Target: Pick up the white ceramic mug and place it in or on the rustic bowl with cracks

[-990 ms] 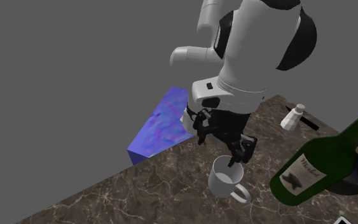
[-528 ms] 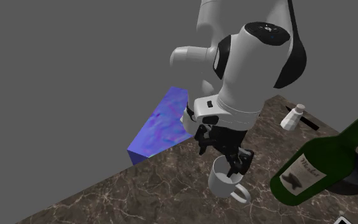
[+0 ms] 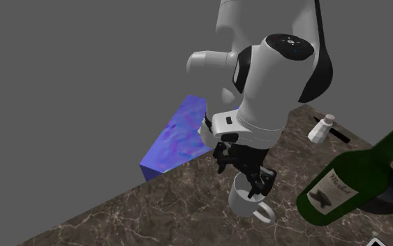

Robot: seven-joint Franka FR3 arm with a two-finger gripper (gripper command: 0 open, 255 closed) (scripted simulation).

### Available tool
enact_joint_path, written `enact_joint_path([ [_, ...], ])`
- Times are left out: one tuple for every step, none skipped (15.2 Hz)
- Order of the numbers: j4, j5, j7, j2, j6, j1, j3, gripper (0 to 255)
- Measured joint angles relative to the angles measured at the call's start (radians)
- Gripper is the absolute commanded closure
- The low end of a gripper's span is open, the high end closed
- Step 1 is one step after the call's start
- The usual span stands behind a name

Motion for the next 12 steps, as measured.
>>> enact_joint_path([
  [0.0,0.0,0.0,0.0,0.0,0.0,0.0,255],
  [0.0,0.0,0.0,0.0,0.0,0.0,0.0,255],
  [0.0,0.0,0.0,0.0,0.0,0.0,0.0,255],
  [0.0,0.0,0.0,0.0,0.0,0.0,0.0,255],
  [0.0,0.0,0.0,0.0,0.0,0.0,0.0,255],
  [0.0,0.0,0.0,0.0,0.0,0.0,0.0,255],
  [0.0,0.0,0.0,0.0,0.0,0.0,0.0,255],
  [0.0,0.0,0.0,0.0,0.0,0.0,0.0,255],
  [0.0,0.0,0.0,0.0,0.0,0.0,0.0,255],
  [0.0,0.0,0.0,0.0,0.0,0.0,0.0,255],
  [0.0,0.0,0.0,0.0,0.0,0.0,0.0,255],
  [0.005,-0.002,-0.001,-0.005,-0.01,-0.001,-0.002,255],
])
